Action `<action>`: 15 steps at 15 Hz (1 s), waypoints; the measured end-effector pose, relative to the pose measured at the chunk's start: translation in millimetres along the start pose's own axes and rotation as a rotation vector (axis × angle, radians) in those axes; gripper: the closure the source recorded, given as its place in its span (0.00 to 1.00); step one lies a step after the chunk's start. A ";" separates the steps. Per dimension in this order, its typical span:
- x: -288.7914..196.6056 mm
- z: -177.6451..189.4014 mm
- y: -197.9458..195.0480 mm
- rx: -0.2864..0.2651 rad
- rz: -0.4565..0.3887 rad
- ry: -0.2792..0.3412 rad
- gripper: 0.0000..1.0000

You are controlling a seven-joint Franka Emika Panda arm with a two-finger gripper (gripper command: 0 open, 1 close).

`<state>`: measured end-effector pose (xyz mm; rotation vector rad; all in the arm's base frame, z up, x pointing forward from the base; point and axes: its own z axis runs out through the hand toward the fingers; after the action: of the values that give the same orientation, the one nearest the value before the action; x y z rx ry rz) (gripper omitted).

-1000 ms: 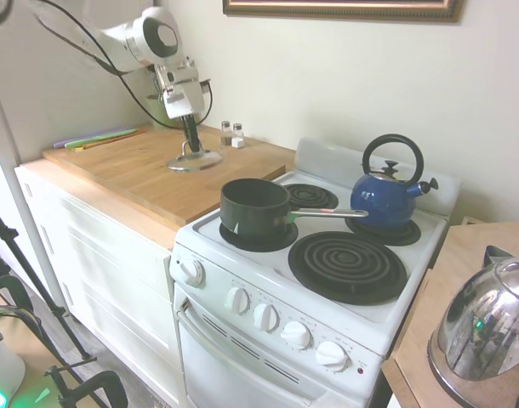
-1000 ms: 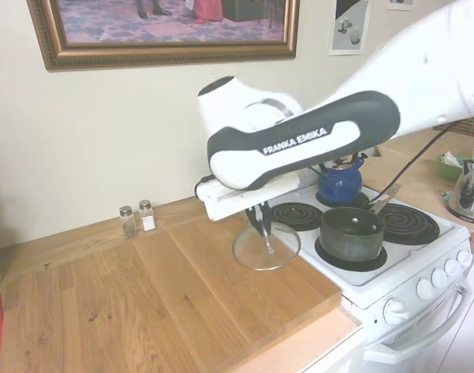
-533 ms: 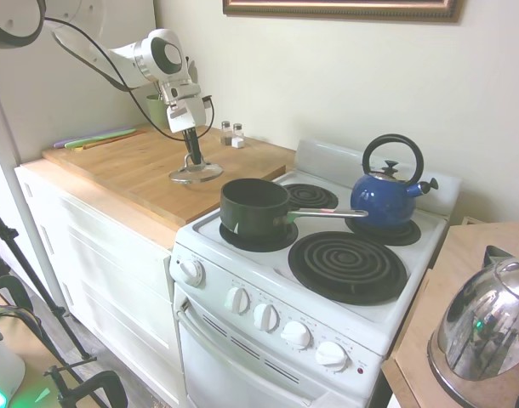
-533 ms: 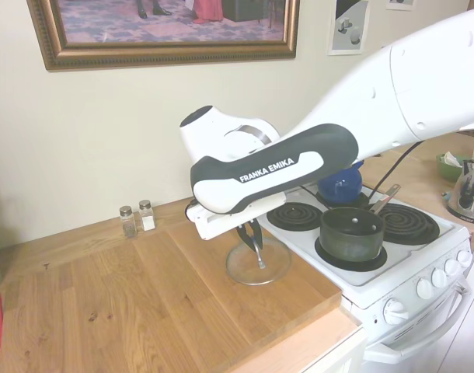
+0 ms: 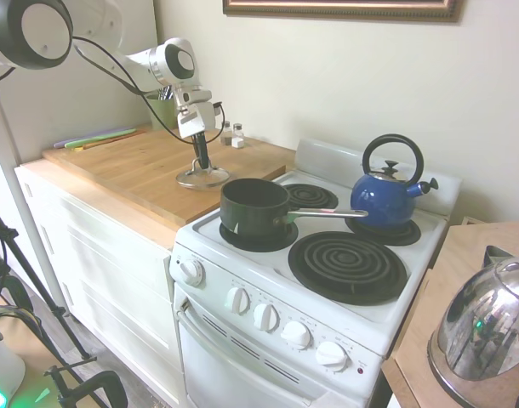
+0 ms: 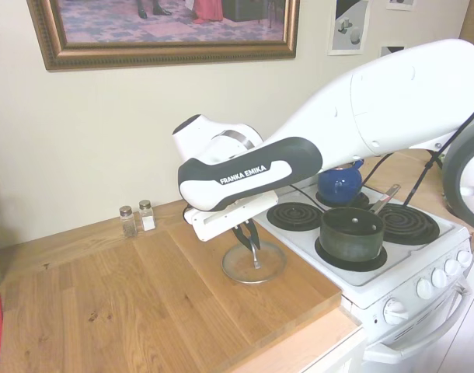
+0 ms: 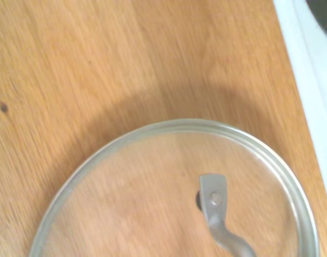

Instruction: Uncover the lid of the pot

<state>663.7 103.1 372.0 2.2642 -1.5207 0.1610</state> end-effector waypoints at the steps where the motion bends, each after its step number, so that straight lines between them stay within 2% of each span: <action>1: 0.4 0.8 -0.8 -0.012 -0.007 -0.006 0.00; 5: 4.5 10.7 -2.5 -0.074 -0.038 -0.014 0.00; 11: 8.3 6.7 -7.2 -0.062 -0.079 -0.039 0.00; 15: 14.1 -3.6 -7.6 -0.031 -0.114 -0.087 0.00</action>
<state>676.7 94.8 377.7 2.3529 -1.4215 0.0069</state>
